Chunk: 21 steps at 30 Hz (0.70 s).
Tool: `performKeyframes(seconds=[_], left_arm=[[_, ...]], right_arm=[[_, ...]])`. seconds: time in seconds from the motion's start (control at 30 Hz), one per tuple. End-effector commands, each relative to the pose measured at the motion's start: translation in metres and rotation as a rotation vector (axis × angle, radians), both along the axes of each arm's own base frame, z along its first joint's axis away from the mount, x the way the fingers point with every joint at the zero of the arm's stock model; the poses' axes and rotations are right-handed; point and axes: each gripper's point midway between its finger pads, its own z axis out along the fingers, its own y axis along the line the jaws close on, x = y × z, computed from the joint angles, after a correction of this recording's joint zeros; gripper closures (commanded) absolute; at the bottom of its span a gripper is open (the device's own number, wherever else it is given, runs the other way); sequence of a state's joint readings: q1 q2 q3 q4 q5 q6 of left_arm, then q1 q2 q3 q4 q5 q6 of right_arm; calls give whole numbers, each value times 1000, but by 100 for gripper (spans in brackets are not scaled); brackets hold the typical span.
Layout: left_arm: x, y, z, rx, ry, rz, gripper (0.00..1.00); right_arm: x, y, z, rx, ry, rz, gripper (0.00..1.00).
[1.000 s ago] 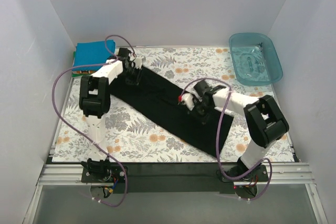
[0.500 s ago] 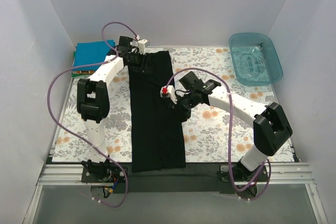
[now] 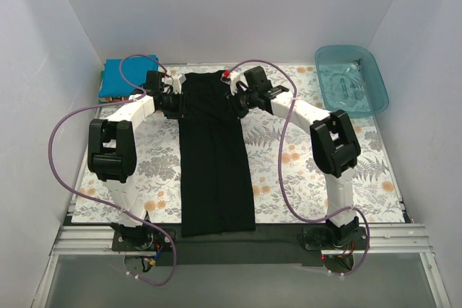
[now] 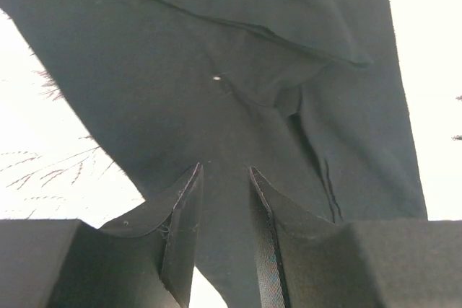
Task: Fold and stack the t-shirts
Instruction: Fold the tshirt
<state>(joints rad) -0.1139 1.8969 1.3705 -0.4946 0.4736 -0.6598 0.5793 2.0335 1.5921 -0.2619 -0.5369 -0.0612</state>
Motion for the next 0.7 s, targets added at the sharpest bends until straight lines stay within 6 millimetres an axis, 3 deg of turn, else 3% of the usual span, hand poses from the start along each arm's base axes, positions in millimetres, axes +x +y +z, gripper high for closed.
performKeyframes(seconds=[0.0, 0.03, 0.13, 0.3, 0.5, 0.67], left_arm=[[10, 2, 7, 4, -43, 18, 70], [10, 2, 3, 5, -34, 18, 70], [8, 3, -14, 10, 0, 15, 70], [5, 2, -44, 13, 57, 10, 71], [8, -6, -55, -10, 75, -5, 71], [20, -26, -63, -22, 77, -38, 71]], right_arm=[[45, 28, 19, 95, -69, -113, 65], [62, 30, 13, 95, -88, -155, 65], [83, 34, -5, 89, -70, -231, 65], [105, 20, -45, 51, -26, -326, 64], [114, -23, -83, 1, 69, -459, 65], [127, -63, -90, 6, 114, -531, 66]])
